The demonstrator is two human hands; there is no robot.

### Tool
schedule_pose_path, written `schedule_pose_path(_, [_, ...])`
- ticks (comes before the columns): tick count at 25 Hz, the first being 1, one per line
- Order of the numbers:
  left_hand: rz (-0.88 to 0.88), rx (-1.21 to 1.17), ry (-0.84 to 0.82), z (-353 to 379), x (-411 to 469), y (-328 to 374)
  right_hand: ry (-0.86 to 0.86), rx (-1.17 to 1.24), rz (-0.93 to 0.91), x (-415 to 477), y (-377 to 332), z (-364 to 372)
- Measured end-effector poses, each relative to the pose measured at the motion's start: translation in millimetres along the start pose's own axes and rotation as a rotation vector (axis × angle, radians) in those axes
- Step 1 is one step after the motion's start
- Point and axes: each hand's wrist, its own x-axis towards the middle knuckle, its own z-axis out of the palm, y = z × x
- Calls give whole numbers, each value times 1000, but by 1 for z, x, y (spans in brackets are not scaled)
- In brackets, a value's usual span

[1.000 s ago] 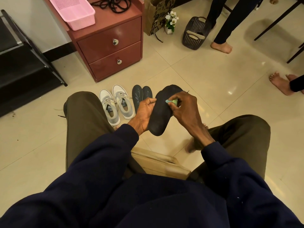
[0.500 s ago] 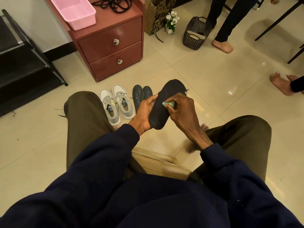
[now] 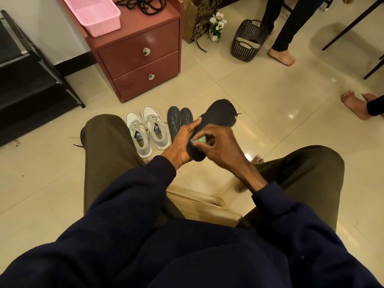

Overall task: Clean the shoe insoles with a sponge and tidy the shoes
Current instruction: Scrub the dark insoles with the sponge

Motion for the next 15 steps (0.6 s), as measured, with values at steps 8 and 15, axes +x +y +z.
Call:
schedule_pose_path(8, [22,-135,-36,2,-1,-1,171,-121,20,5,14,-2])
schedule_pose_path(15, [55,-177,-110,4,-1,1,77,-115,-57,8,14,-10])
